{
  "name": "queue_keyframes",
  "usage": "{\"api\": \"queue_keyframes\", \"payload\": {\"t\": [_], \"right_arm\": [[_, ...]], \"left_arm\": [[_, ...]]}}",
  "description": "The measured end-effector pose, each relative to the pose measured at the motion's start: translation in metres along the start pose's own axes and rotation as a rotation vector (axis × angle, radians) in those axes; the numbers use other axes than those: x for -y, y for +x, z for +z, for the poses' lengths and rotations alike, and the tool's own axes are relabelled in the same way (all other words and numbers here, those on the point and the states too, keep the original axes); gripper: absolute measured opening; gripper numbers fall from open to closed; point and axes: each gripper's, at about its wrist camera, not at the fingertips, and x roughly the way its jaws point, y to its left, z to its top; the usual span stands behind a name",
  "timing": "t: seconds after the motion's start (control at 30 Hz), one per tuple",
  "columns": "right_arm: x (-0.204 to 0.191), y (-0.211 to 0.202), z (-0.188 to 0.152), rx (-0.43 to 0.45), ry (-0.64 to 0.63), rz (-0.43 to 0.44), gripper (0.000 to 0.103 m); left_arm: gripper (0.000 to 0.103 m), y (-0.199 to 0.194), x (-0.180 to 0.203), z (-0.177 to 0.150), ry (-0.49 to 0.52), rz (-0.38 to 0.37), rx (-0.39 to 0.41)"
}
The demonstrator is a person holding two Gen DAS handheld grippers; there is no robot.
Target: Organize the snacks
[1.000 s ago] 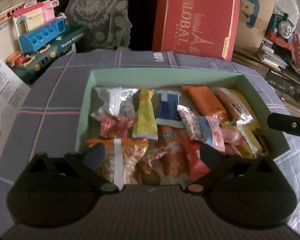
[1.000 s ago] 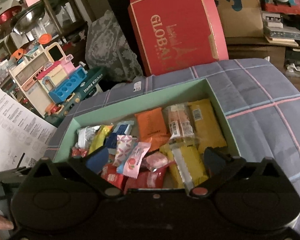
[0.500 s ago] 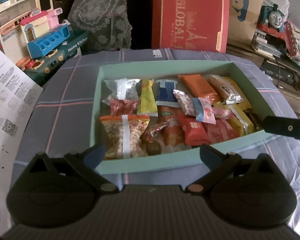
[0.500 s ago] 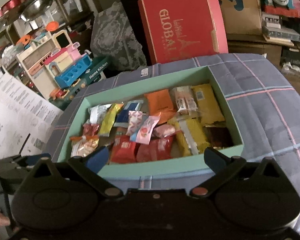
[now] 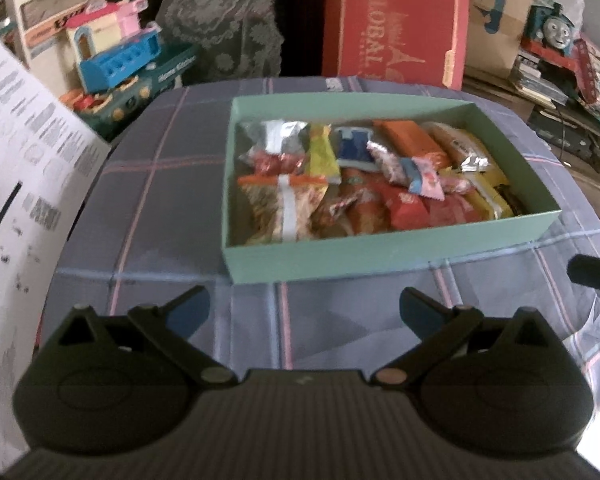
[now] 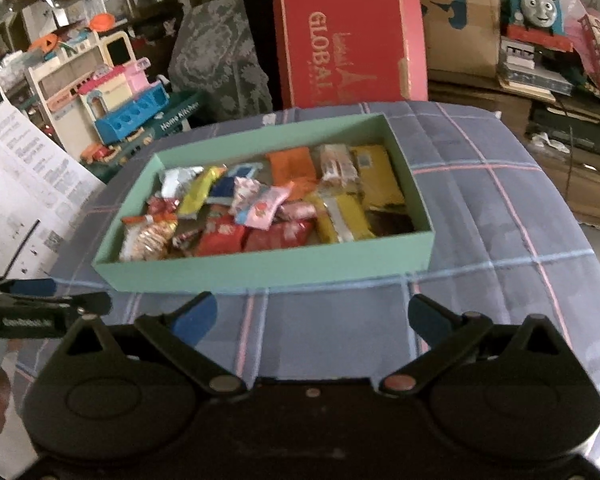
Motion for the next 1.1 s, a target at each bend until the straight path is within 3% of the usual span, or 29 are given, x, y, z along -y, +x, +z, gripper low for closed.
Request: {"api": "queue_keyframes", "payload": {"t": [0.4, 1.1], "right_arm": [[0.006, 0.013, -0.013, -0.088, 0.037, -0.014, 0.103], [0.003, 0.043, -0.013, -0.169, 0.009, -0.025, 0.103]], "left_arm": [[0.103, 0.016, -0.025, -0.016, -0.106, 0.035, -0.073], [0.103, 0.042, -0.034, -0.026, -0.124, 0.044, -0.132]]}}
